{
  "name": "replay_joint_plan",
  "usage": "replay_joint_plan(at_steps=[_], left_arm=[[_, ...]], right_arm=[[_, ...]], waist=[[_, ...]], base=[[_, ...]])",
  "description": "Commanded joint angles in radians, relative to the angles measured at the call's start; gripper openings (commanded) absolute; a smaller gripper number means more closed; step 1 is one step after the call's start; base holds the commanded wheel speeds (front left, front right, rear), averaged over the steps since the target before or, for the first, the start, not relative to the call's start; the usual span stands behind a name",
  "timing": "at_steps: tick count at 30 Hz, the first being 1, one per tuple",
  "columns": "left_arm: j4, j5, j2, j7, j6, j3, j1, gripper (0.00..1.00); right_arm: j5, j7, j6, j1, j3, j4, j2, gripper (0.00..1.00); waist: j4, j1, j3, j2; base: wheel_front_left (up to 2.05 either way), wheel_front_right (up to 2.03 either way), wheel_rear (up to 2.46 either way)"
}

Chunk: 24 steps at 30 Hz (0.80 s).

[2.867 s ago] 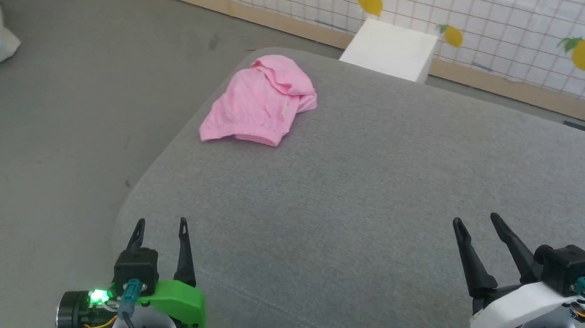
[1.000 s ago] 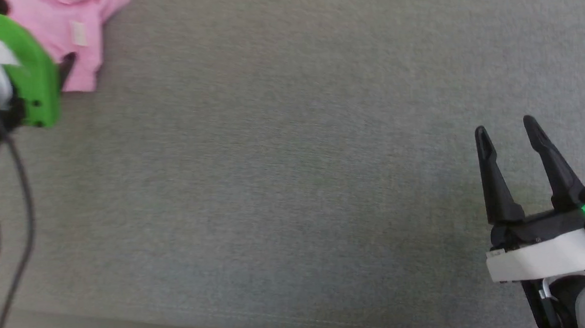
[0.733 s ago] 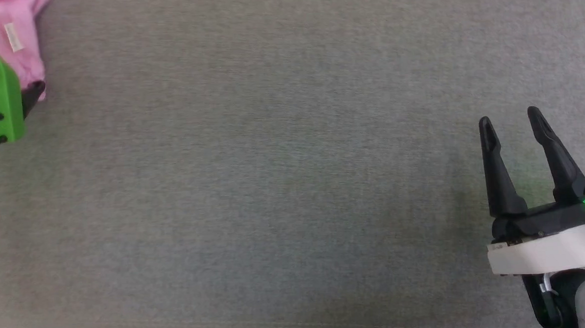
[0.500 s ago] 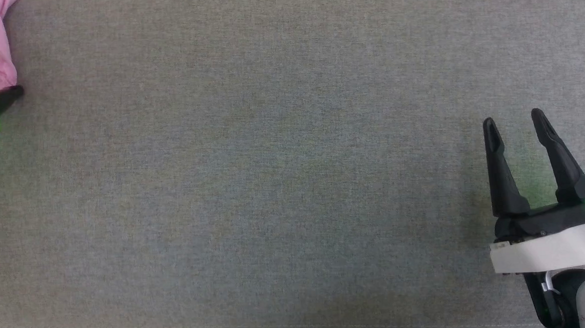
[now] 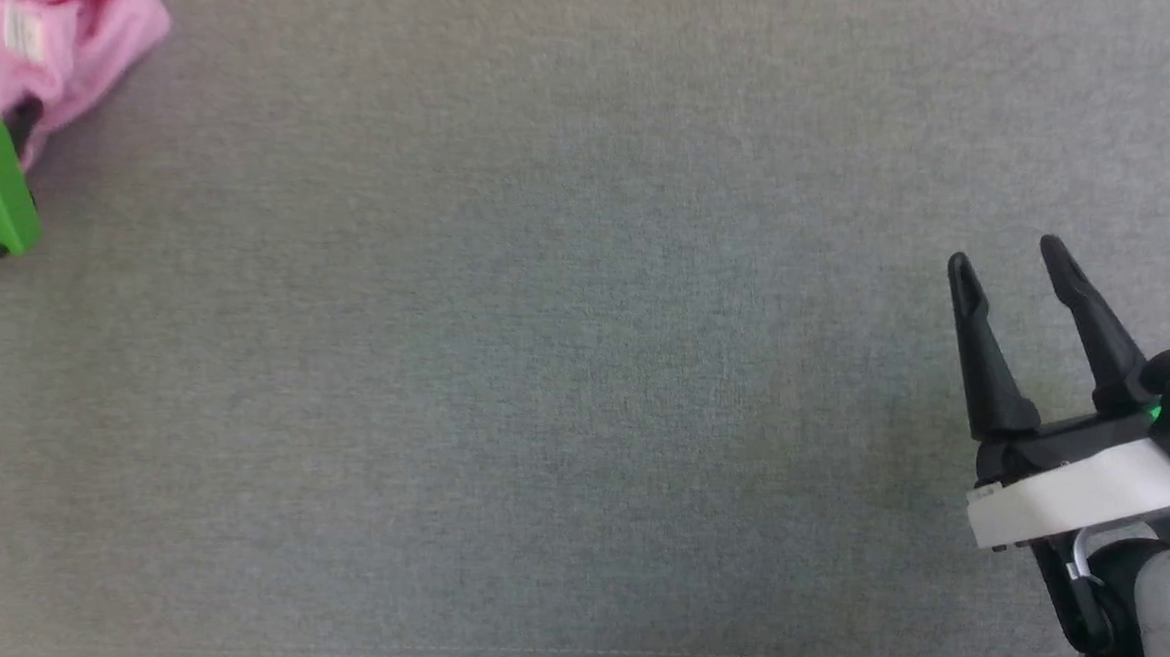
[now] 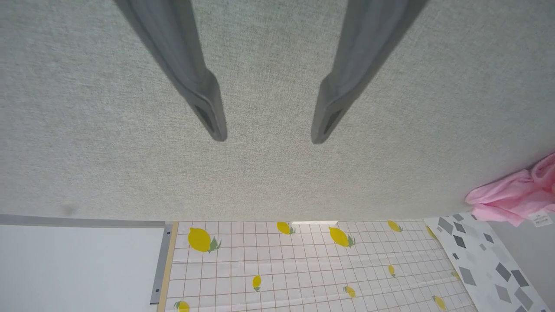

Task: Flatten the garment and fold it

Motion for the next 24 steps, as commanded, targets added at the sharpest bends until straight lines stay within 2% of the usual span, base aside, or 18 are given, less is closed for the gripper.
replay_joint_plan(at_steps=[1, 6, 14, 19, 24], left_arm=[[-0.004, 0.014, -0.007, -0.041, 0.001, 0.011, -0.021, 0.0], [-0.046, 0.035, -0.005, -0.169, -0.003, 0.02, -0.05, 0.0], [-0.164, 0.075, -0.013, -0.31, -0.005, 0.022, -0.136, 0.0], [-0.211, 0.084, -0.063, -0.345, -0.007, -0.008, -0.211, 0.0], [-0.245, 0.067, -0.135, -0.319, -0.008, -0.068, -0.262, 0.0]], right_arm=[[-0.001, 0.002, -0.002, -0.001, -0.001, 0.009, 0.001, 1.0], [0.008, 0.013, -0.002, 0.015, 0.003, 0.039, 0.001, 1.0], [0.024, 0.009, -0.002, 0.018, 0.007, 0.086, 0.001, 1.0], [0.035, -0.003, -0.002, 0.012, 0.004, 0.113, 0.001, 1.0], [0.04, -0.016, -0.002, -0.001, -0.003, 0.139, 0.001, 1.0]], waist=[[0.027, 0.0, -0.099, 0.0], [0.031, 0.0, -0.195, 0.0], [0.009, 0.0, -0.283, 0.0], [-0.032, 0.0, -0.317, 0.0], [-0.09, 0.0, -0.333, 0.0]], base=[[0.0, 0.0, 0.0], [0.0, 0.0, 0.0], [0.0, 0.0, 0.0], [0.0, 0.0, 0.0], [0.0, 0.0, 0.0]])
